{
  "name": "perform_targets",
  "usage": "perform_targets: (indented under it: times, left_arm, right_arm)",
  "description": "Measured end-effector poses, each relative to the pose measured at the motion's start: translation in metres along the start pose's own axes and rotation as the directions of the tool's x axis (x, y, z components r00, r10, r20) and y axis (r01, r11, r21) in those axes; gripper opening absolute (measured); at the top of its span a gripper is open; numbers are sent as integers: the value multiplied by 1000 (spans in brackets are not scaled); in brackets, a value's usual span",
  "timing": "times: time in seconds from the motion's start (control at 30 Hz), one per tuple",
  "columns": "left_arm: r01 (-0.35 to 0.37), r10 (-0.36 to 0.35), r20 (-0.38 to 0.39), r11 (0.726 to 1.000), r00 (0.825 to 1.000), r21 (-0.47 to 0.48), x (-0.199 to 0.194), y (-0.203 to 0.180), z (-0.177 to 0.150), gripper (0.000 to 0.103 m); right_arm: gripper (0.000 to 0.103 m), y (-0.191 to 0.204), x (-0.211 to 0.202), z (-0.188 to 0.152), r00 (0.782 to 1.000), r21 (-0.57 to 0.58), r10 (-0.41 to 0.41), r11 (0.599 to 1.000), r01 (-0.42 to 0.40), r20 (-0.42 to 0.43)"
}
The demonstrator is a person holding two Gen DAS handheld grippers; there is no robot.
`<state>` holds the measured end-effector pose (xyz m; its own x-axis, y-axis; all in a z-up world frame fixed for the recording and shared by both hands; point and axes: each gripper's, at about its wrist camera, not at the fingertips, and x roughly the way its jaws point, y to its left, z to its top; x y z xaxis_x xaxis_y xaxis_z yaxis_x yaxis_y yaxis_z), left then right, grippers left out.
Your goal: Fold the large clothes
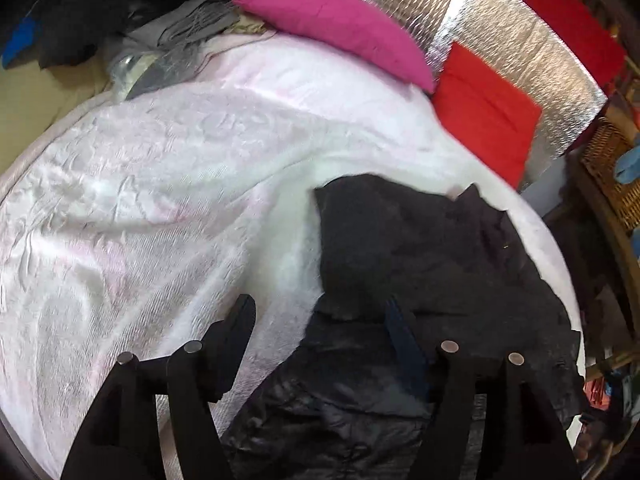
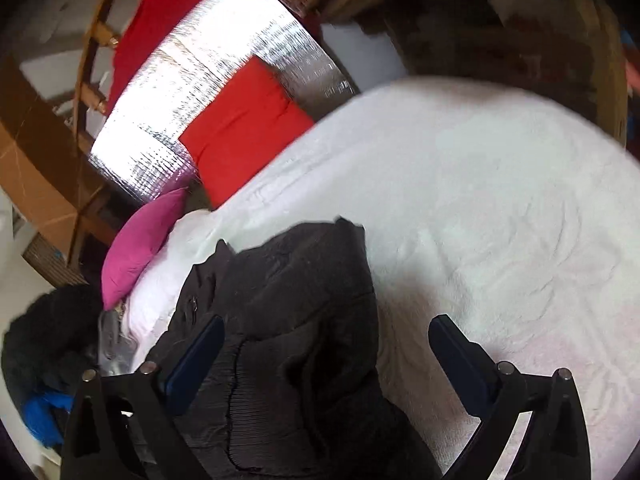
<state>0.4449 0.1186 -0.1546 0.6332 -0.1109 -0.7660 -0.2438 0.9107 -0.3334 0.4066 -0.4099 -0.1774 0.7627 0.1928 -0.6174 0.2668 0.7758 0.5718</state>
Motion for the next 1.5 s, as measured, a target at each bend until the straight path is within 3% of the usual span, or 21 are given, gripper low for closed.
perform_targets:
  times: [0.13,0.2,0.27,0.3,0.33,0.43,0.53,0.67,0.8,0.83,0.9,0.93,0.97,1.2,1.3,1.37,1.4,1.43,1.5]
  left_arm:
    - [61,-60,-28,997,998,40,5,-13,-1,82]
    - [73,-67,-86,996,994,60,17,-19,-5,83]
    - [69,-56,-161,995,985,71,34,-23,-11,83]
    - [52,-38,-167,996,985,79,39,-24,-13,83]
    - [41,-28,-153,995,988,85,39,-26,-13,75]
    - [4,6,-101,995,995,100,34,-30,-9,39]
    - [6,-1,-74,998,997,67,32,-26,-4,29]
    - [-27,32,-53,996,998,89,33,-29,-6,29]
    - [-90,102,-84,986,991,138,46,-34,-10,45]
    - [-106,119,-87,984,989,145,46,-35,-10,56]
    - [-124,137,-101,984,985,127,47,-33,-10,72]
    - [-113,125,-110,988,986,107,47,-31,-9,72]
    - [-99,109,-121,991,987,86,47,-29,-9,72]
    - [-22,36,-129,994,991,105,26,-24,-15,72]
    - [-7,29,-158,991,987,137,25,-26,-21,72]
    - [-24,49,-147,986,988,164,27,-29,-24,62]
    - [-31,55,-140,985,989,169,26,-29,-25,50]
    - [-31,53,-130,985,990,168,24,-30,-24,42]
    - [-30,47,-104,987,994,155,18,-28,-23,34]
  right_arm:
    - [99,-1,21,3,998,-27,18,999,-20,-62]
    - [87,2,28,-2,993,-53,18,998,-24,-112]
    - [62,6,46,-10,982,-87,-9,996,-7,-191]
    - [61,7,54,-14,975,-99,-17,995,-5,-223]
    - [61,8,56,-17,975,-109,-20,994,-4,-223]
    - [42,22,51,-20,981,-180,-46,984,11,-190]
    - [35,49,44,-21,991,-289,-98,955,68,-91]
    - [33,60,40,-14,995,-312,-103,946,91,-20]
    - [36,34,58,-19,987,-260,-128,960,99,-97]
    - [38,32,57,-18,988,-246,-115,965,87,-102]
    - [52,33,51,-14,985,-216,-115,973,86,-125]
    - [73,32,47,-13,984,-206,-115,975,85,-137]
    - [79,31,44,-14,984,-201,-108,976,78,-145]
    - [79,22,14,-21,980,-218,-50,976,7,-193]
    - [78,12,21,-28,963,-180,-25,983,-25,-270]
    - [70,6,27,-35,952,-146,-2,988,-45,-308]
    - [64,9,26,-37,953,-152,-5,987,-44,-302]
    - [51,14,24,-38,953,-163,0,985,-52,-302]
    - [43,29,14,-41,963,-226,-25,973,-38,-268]
